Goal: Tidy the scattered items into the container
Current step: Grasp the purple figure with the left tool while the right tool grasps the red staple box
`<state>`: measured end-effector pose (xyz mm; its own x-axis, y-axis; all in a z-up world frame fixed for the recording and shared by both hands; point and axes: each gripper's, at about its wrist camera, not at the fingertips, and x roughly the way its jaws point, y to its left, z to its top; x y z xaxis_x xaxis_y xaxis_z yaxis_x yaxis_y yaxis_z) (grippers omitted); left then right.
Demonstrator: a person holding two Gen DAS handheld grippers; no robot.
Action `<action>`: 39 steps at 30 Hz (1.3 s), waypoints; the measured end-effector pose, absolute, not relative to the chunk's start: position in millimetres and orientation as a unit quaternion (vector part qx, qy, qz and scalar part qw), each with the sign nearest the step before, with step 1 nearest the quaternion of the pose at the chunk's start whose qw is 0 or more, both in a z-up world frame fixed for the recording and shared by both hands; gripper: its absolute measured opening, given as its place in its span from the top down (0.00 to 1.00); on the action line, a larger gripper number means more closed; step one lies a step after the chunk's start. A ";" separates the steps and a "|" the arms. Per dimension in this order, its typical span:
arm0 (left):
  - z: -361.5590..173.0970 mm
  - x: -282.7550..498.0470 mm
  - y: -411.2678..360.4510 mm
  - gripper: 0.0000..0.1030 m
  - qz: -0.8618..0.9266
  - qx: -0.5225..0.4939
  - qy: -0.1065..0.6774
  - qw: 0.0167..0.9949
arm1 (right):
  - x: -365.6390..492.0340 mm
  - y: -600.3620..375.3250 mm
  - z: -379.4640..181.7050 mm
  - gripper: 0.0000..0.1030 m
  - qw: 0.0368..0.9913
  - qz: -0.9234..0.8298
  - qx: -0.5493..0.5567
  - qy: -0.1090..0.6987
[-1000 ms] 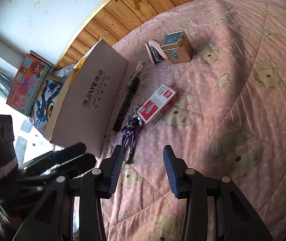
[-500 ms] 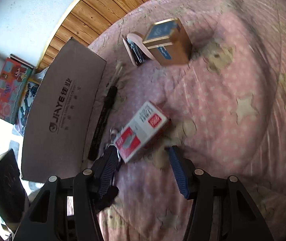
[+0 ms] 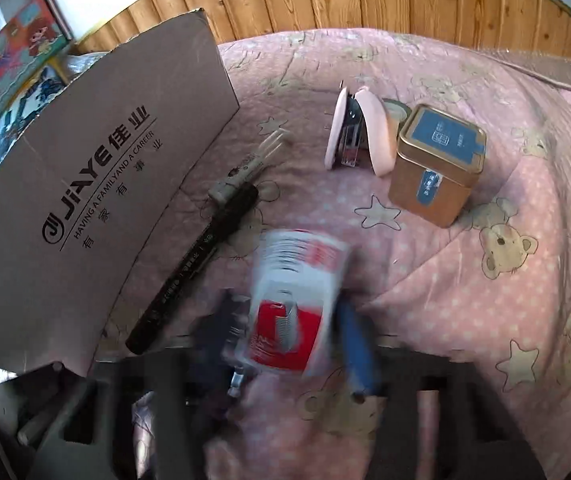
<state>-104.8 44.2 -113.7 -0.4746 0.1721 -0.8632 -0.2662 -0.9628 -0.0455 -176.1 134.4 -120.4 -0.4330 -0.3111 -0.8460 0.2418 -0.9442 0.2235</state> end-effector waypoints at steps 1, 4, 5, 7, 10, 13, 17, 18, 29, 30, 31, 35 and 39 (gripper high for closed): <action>-113.8 -103.8 43.0 0.68 0.858 -0.495 0.048 0.129 | -176.8 139.2 -120.3 0.62 0.165 -0.844 0.508 -0.045; -113.3 -102.6 38.5 0.73 0.859 -0.492 0.046 0.134 | -174.5 152.3 -121.0 0.62 0.164 -0.837 0.515 -0.087; -113.3 -102.9 36.7 0.73 0.858 -0.493 0.043 0.135 | -173.3 159.7 -122.8 0.62 0.169 -0.830 0.518 -0.117; -113.5 -100.9 33.0 0.73 0.858 -0.493 0.038 0.138 | -169.2 171.4 -125.2 0.62 0.162 -0.825 0.521 -0.149; -112.5 -95.5 27.0 0.73 0.858 -0.494 0.026 0.141 | -159.1 181.8 -123.4 0.62 0.146 -0.828 0.520 -0.152; -113.0 -88.7 24.5 0.73 0.857 -0.494 0.020 0.147 | -146.0 189.7 -122.0 0.62 0.136 -0.830 0.521 -0.150; -106.5 -80.4 30.5 0.74 0.860 -0.485 0.024 0.155 | -135.2 194.8 -119.6 0.62 0.129 -0.830 0.522 -0.149; -105.1 -81.5 32.2 0.74 0.862 -0.482 0.026 0.156 | -132.4 193.7 -119.1 0.62 0.129 -0.830 0.522 -0.149; -70.4 -51.8 28.5 0.73 0.883 -0.445 0.025 0.150 | -95.2 195.2 -97.4 0.62 0.142 -0.842 0.503 -0.134; -68.2 -50.1 28.0 0.73 0.884 -0.442 0.025 0.149 | -93.2 193.9 -95.9 0.62 0.143 -0.843 0.501 -0.133; -65.3 -47.3 27.3 0.73 0.886 -0.439 0.025 0.149 | -91.0 192.5 -94.2 0.62 0.145 -0.844 0.499 -0.132; -55.2 -36.9 23.4 0.73 0.893 -0.426 0.022 0.146 | -80.1 188.5 -85.0 0.62 0.153 -0.848 0.492 -0.125; -47.6 -28.0 19.6 0.73 0.898 -0.416 0.017 0.143 | -69.4 184.3 -78.9 0.62 0.159 -0.851 0.486 -0.119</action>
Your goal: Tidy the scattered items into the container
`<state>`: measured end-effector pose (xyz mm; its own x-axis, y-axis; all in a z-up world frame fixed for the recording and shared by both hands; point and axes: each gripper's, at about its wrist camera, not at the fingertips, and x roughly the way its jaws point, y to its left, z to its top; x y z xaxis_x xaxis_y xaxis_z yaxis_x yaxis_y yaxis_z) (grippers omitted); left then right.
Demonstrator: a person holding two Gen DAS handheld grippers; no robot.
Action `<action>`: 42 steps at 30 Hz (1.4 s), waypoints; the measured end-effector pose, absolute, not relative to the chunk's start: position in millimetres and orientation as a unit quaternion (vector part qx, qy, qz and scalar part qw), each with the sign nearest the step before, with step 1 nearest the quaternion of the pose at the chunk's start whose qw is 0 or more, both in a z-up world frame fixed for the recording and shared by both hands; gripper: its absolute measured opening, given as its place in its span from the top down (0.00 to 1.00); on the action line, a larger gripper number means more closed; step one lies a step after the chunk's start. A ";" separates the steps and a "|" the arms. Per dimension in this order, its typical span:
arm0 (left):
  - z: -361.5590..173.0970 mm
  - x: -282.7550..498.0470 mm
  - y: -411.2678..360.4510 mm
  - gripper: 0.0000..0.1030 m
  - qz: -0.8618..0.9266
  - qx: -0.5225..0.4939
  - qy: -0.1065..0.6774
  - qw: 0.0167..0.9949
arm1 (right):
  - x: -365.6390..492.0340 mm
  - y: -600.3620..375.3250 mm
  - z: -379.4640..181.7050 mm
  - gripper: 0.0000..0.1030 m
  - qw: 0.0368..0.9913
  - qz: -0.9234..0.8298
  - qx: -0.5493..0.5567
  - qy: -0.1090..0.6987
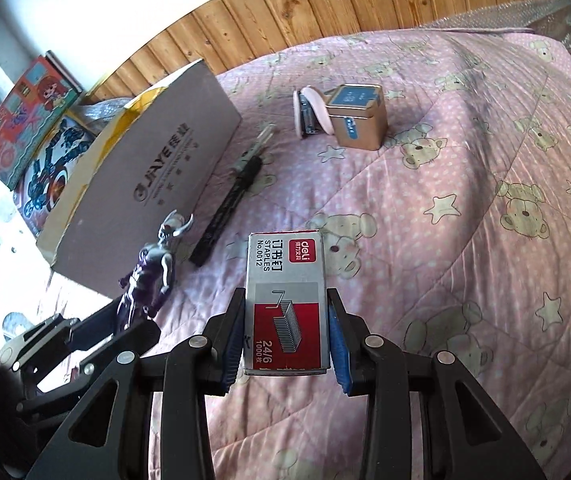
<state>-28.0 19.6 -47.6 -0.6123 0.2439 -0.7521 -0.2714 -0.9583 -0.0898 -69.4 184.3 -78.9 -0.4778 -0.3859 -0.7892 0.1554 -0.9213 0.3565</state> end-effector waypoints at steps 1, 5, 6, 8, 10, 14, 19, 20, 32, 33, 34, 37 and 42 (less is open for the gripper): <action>-45.6 -25.8 18.8 0.73 0.899 -0.414 0.015 0.144 | -67.6 183.5 -78.0 0.62 0.159 -0.852 0.484 -0.117; -37.7 -19.1 15.5 0.74 0.902 -0.407 0.010 0.143 | -55.0 182.6 -70.9 0.62 0.159 -0.857 0.477 -0.110; -35.3 -17.3 14.4 0.73 0.903 -0.405 0.009 0.142 | -52.3 181.6 -68.9 0.62 0.160 -0.859 0.475 -0.107; -29.3 -14.5 10.8 0.73 0.906 -0.400 0.004 0.141 | -46.9 179.2 -62.9 0.62 0.161 -0.863 0.468 -0.098; -22.8 -11.8 6.2 0.73 0.908 -0.395 -0.002 0.138 | -42.2 174.9 -56.7 0.62 0.164 -0.868 0.461 -0.086; -10.7 -6.5 -5.8 0.73 0.914 -0.383 -0.018 0.132 | -30.7 160.5 -42.1 0.62 0.179 -0.877 0.443 -0.056; 0.8 1.8 -20.2 0.73 0.918 -0.373 -0.038 0.127 | -16.8 138.2 -24.2 0.62 0.202 -0.884 0.422 -0.021; 3.2 3.0 -22.9 0.73 0.919 -0.371 -0.041 0.125 | -15.2 135.0 -21.6 0.62 0.207 -0.883 0.420 -0.018; 25.5 10.1 -55.6 0.73 0.927 -0.349 -0.082 0.107 | -8.7 105.2 11.5 0.62 0.251 -0.884 0.393 -0.002; 26.8 9.7 -58.0 0.73 0.927 -0.349 -0.085 0.106 | -9.6 103.2 14.0 0.62 0.255 -0.884 0.391 -0.002; 28.5 9.6 -61.0 0.73 0.928 -0.347 -0.088 0.104 | -10.2 100.9 16.6 0.62 0.258 -0.885 0.389 -0.001; 33.4 9.7 -69.1 0.73 0.930 -0.342 -0.096 0.098 | -12.4 93.3 24.1 0.62 0.268 -0.885 0.382 0.001; 41.2 8.2 -85.0 0.73 0.932 -0.335 -0.108 0.083 | -16.2 78.5 34.4 0.62 0.286 -0.882 0.375 0.004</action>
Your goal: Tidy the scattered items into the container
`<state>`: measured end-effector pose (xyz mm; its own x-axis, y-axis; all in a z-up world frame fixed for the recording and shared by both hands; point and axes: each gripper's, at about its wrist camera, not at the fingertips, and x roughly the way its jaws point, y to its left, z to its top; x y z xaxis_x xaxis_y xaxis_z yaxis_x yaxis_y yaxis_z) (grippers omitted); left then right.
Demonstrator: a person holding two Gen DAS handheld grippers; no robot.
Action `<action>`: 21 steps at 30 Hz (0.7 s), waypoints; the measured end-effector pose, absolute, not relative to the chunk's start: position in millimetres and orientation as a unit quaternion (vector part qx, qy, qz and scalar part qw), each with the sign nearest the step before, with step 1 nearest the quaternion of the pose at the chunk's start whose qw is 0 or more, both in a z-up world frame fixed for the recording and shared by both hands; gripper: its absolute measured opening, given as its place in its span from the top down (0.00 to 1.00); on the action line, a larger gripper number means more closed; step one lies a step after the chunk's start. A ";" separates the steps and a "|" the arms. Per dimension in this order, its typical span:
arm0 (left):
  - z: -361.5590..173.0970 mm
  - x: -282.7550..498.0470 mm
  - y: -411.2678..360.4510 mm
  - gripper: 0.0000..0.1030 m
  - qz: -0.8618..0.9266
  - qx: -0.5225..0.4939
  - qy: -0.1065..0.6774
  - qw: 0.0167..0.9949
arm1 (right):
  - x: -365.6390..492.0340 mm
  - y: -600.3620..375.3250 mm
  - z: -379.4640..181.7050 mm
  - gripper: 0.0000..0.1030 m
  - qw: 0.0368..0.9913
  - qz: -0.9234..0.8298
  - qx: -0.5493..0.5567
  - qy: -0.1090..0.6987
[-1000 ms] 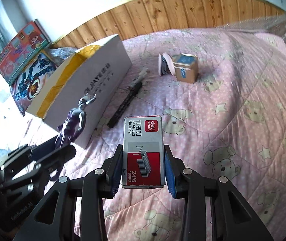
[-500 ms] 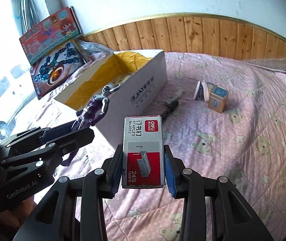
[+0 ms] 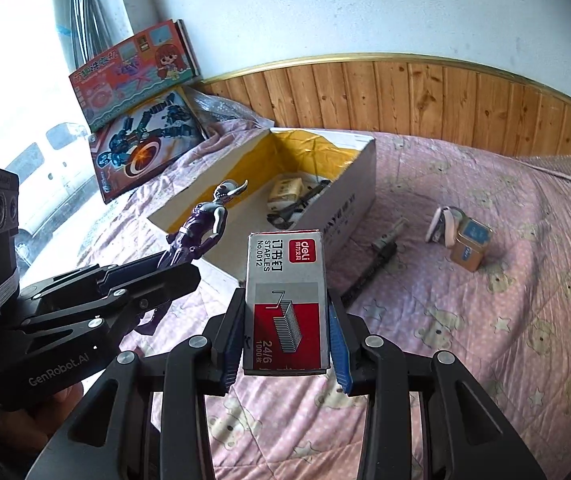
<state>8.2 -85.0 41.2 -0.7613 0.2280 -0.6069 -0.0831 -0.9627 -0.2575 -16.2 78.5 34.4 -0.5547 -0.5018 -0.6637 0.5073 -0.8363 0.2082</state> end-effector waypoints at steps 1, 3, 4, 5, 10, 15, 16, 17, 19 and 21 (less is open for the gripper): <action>42.9 7.2 -88.9 0.73 0.932 -0.334 -0.111 0.081 | -17.4 75.5 36.4 0.62 0.290 -0.881 0.374 0.004; 45.3 5.1 -95.6 0.73 0.933 -0.334 -0.116 0.074 | -19.7 69.7 40.3 0.62 0.297 -0.880 0.372 0.004; 46.5 3.2 -99.0 0.73 0.932 -0.335 -0.118 0.072 | -21.2 67.0 42.3 0.62 0.300 -0.879 0.370 0.005; 47.3 1.0 -102.5 0.73 0.932 -0.336 -0.119 0.069 | -23.2 64.4 44.0 0.62 0.303 -0.879 0.369 0.005; 51.9 -11.4 -118.7 0.73 0.930 -0.340 -0.129 0.059 | -34.9 48.3 51.9 0.62 0.315 -0.876 0.366 0.003; 57.4 -25.1 -132.8 0.73 0.929 -0.341 -0.133 0.046 | -48.8 31.3 59.3 0.62 0.327 -0.871 0.366 0.013; 58.1 -27.9 -135.7 0.73 0.929 -0.343 -0.133 0.043 | -52.0 27.9 60.8 0.62 0.329 -0.871 0.365 0.015; 58.5 -31.1 -139.1 0.73 0.928 -0.345 -0.134 0.040 | -55.0 24.5 61.9 0.62 0.331 -0.870 0.365 0.016; 59.4 -36.0 -145.3 0.73 0.927 -0.348 -0.138 0.036 | -61.0 17.3 64.0 0.62 0.336 -0.868 0.365 0.017; 59.7 -41.4 -151.4 0.73 0.925 -0.351 -0.139 0.033 | -66.1 10.6 64.3 0.62 0.340 -0.866 0.366 0.020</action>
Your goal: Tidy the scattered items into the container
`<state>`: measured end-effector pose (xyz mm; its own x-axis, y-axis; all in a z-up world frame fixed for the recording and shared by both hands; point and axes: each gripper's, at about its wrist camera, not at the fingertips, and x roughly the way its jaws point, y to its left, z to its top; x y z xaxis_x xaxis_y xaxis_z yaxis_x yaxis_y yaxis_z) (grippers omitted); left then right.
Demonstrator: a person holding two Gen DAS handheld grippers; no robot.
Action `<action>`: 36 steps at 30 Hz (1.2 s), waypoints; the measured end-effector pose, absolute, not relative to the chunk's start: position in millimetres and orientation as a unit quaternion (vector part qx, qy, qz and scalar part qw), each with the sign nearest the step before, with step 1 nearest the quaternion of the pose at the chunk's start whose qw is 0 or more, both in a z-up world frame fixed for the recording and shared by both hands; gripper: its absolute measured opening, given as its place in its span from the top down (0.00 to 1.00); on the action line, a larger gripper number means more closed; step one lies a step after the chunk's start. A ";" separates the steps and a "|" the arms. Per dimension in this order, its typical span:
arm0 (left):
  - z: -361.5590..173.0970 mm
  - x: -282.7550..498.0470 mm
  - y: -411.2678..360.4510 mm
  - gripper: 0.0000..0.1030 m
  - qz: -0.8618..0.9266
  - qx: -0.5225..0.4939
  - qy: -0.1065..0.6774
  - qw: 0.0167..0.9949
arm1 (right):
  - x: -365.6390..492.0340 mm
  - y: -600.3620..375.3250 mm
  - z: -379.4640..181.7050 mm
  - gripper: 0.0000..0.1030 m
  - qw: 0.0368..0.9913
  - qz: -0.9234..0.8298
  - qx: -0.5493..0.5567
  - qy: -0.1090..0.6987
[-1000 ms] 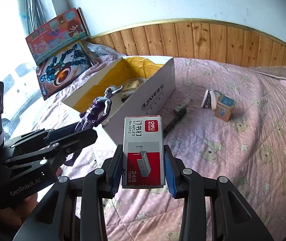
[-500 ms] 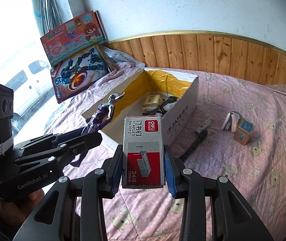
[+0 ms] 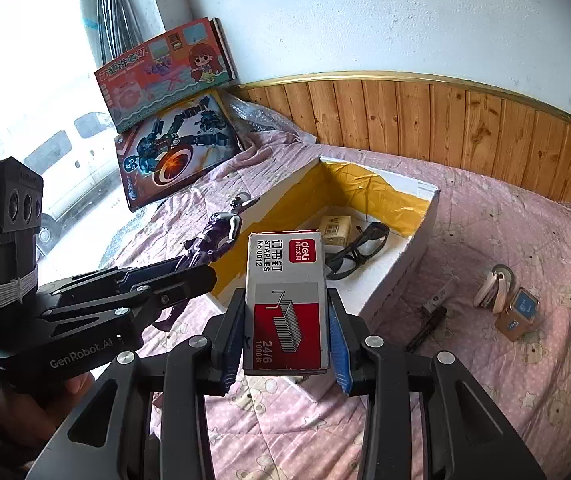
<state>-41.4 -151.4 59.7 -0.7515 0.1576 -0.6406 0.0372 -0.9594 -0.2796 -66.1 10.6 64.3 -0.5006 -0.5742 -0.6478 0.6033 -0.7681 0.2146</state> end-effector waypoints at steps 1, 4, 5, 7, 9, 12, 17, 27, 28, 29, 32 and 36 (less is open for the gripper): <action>59.2 -44.3 -154.9 0.73 0.925 -0.353 -0.140 0.030 | -68.9 7.7 64.3 0.62 0.342 -0.865 0.368 0.020; 56.6 -53.5 -165.3 0.73 0.921 -0.361 -0.146 0.026 | -77.1 -2.6 63.3 0.62 0.347 -0.861 0.371 0.026; 55.1 -56.8 -168.8 0.73 0.919 -0.364 -0.148 0.025 | -80.3 -5.2 62.9 0.62 0.349 -0.859 0.373 0.026; 52.9 -63.8 -174.5 0.73 0.916 -0.370 -0.151 0.023 | -87.5 -9.1 62.1 0.62 0.351 -0.857 0.376 0.029; 50.4 -71.4 -179.7 0.73 0.914 -0.376 -0.153 0.020 | -94.6 -13.9 60.9 0.62 0.353 -0.854 0.381 0.030; 45.6 -82.2 -186.3 0.73 0.908 -0.389 -0.157 0.020 | -104.5 -21.5 57.2 0.62 0.356 -0.849 0.389 0.034; 36.3 -99.7 -195.2 0.73 0.897 -0.412 -0.158 0.016 | -121.5 -33.5 45.2 0.62 0.362 -0.835 0.412 0.037; 14.1 -129.5 -213.7 0.73 0.866 -0.466 -0.180 0.014 | -145.8 -59.8 25.8 0.62 0.370 -0.814 0.440 0.081; 12.5 -131.8 -214.3 0.73 0.863 -0.471 -0.181 0.014 | -148.1 -62.9 23.9 0.62 0.370 -0.812 0.443 0.089; 11.2 -134.1 -214.6 0.73 0.861 -0.475 -0.183 0.014 | -150.7 -65.9 21.9 0.62 0.370 -0.810 0.445 0.096; 5.6 -141.5 -214.0 0.73 0.851 -0.490 -0.190 0.011 | -161.1 -73.4 14.1 0.62 0.370 -0.801 0.459 0.110; -3.6 -150.7 -213.9 0.73 0.835 -0.511 -0.204 0.003 | -173.6 -79.9 2.8 0.62 0.367 -0.788 0.479 0.121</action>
